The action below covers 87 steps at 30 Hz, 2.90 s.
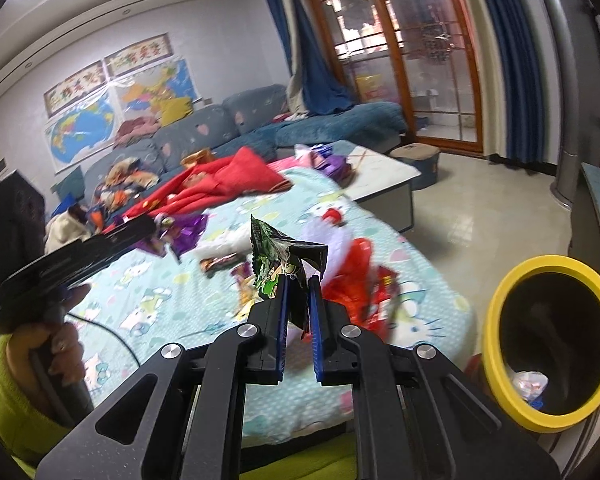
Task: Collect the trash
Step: 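Carry the green packet and purple wrapper over the yellow bin with both tools, then open both tools to drop the packet and wrapper into the bin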
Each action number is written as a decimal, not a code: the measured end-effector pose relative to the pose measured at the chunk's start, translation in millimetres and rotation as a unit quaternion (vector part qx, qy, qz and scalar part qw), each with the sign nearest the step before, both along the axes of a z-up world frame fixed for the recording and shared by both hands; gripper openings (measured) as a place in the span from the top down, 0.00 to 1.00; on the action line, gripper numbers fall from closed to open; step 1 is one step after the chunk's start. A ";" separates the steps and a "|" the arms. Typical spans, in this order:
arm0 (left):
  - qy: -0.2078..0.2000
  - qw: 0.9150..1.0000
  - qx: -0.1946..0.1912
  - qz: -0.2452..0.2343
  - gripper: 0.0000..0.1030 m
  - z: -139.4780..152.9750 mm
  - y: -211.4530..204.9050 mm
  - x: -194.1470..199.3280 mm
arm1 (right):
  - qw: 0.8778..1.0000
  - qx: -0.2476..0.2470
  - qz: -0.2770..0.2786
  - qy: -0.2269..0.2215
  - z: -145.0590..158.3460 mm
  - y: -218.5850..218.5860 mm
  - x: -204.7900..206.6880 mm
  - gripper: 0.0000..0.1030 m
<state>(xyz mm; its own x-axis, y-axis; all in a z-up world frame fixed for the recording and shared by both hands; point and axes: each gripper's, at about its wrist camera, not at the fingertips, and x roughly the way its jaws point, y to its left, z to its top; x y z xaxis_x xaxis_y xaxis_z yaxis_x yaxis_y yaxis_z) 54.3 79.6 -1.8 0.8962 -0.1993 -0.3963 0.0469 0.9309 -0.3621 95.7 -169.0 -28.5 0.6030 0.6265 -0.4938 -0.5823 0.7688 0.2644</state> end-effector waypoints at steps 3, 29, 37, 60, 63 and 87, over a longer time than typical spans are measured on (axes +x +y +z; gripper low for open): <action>-0.001 1.000 0.004 -0.013 0.86 1.4 -11.1 1.1 | 1.000 0.003 -0.020 -0.001 1.1 -9.9 5.0 0.90; 0.007 0.988 0.058 -0.140 0.86 -5.9 -117.5 34.0 | 0.979 0.031 -0.199 0.019 -15.9 -110.0 42.5 0.90; 0.017 0.981 0.081 -0.176 0.86 -17.8 -156.0 47.4 | 0.966 0.030 -0.254 0.047 -35.0 -141.6 51.0 0.90; 0.059 0.967 0.114 -0.220 0.86 -53.7 -223.3 102.5 | 0.942 0.017 -0.320 0.100 -82.8 -197.9 69.0 0.90; 0.066 0.966 0.112 -0.224 0.86 -58.2 -230.0 111.4 | 0.940 0.012 -0.325 0.105 -87.5 -202.0 70.2 0.90; 0.132 0.959 0.091 -0.234 0.56 -99.9 -268.9 156.4 | 0.919 0.029 -0.356 0.164 -124.4 -236.5 76.1 0.70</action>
<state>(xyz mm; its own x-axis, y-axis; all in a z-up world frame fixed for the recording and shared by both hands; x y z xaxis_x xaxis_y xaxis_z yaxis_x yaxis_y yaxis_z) 210.7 -189.2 -101.7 0.5893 -0.4617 -0.6630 0.4049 0.8789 -0.2521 171.8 -405.5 -152.9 0.6949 0.1613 -0.7008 0.1818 0.9035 0.3882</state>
